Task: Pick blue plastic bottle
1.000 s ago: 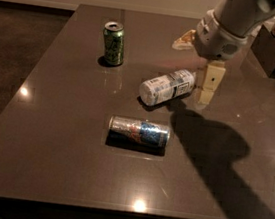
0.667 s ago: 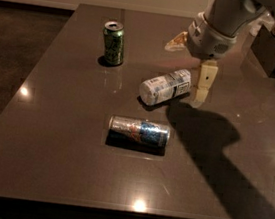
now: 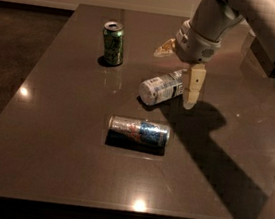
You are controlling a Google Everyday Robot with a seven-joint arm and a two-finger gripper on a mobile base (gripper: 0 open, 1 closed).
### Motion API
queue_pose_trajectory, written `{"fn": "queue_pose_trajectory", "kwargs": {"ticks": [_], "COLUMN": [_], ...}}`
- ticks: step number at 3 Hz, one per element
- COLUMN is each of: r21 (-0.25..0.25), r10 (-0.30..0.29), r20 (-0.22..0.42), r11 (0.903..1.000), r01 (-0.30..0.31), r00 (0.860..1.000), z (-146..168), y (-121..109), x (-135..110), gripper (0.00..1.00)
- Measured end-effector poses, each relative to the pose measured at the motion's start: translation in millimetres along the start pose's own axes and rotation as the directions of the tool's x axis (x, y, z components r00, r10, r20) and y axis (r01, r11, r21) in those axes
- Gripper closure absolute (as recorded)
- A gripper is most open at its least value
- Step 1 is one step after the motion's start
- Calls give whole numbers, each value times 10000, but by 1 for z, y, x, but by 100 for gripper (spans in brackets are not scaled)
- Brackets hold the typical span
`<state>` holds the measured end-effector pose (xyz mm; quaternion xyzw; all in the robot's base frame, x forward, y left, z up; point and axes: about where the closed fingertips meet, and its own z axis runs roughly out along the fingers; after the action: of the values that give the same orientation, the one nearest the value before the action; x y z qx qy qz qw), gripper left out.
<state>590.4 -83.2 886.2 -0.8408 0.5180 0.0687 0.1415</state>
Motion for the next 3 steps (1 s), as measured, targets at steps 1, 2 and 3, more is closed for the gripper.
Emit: {"fn": "queue_pose_trajectory", "kwargs": {"ticks": [1, 2, 3], "r21": [-220, -431, -583], "r10": [-369, -611, -743], "r20": [-3, -165, -505], "r11": [9991, 9972, 9957], "r01": [369, 603, 713], "r00": [9993, 9980, 9960], "z": [14, 24, 30], "y": [-3, -6, -7], "x": [-3, -2, 2], "gripper": [0, 15, 46]}}
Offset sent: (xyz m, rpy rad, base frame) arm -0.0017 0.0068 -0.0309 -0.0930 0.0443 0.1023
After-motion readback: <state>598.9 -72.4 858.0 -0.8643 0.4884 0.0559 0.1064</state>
